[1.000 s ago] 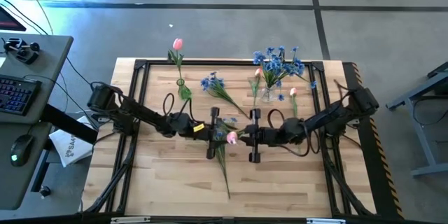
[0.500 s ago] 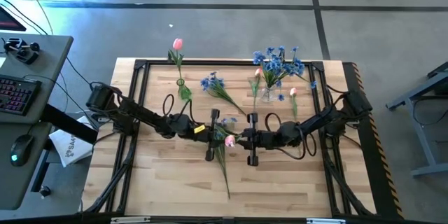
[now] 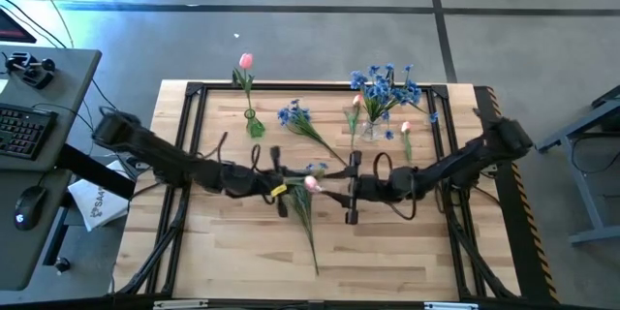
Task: Sort flowers into vase by color
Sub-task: Put the bottom left pink tulip into the green vase
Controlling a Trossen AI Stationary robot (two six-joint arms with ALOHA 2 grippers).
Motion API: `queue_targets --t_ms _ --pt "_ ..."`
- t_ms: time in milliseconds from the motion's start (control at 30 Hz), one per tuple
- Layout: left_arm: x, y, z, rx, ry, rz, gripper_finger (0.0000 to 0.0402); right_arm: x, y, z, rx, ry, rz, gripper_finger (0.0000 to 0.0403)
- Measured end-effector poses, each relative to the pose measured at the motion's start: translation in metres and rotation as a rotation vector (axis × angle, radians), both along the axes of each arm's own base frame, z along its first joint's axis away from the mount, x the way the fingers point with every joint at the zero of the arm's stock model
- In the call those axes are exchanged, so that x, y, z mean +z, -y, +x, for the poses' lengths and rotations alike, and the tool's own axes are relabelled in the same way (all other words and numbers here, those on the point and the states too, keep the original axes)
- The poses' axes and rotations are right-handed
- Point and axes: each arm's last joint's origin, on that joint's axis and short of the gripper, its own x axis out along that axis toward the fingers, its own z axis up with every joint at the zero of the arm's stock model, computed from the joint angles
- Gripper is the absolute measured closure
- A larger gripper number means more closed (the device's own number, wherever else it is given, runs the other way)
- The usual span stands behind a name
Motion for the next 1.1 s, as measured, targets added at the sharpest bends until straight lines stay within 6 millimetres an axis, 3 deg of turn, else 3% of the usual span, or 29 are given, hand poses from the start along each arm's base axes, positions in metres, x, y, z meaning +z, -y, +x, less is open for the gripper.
queue_targets --t_ms 100,333,467,600,833,1100 --pt "0.005 -0.004 -0.021 0.083 -0.049 -0.010 0.0401 0.008 -0.003 -0.010 -0.009 -0.073 0.020 0.0217" --pt "0.023 -0.020 -0.078 0.325 0.081 -0.048 0.0401 0.012 -0.004 -0.020 -0.043 -0.149 0.042 0.0208" --pt "0.035 -0.042 -0.109 0.537 0.110 -0.066 0.0401 0.008 0.000 -0.016 -0.061 -0.162 0.037 0.0213" --pt "0.039 -0.067 -0.133 0.636 0.110 -0.103 0.0401 0.000 0.007 -0.010 -0.091 -0.182 0.049 0.0215" --pt "0.054 -0.097 -0.154 0.648 0.167 -0.136 0.0401 -0.007 0.020 -0.002 -0.129 -0.194 0.085 0.0215" --pt "0.051 -0.128 -0.151 0.669 0.136 -0.139 0.0401 -0.007 0.021 -0.001 -0.123 -0.190 0.097 0.0214"
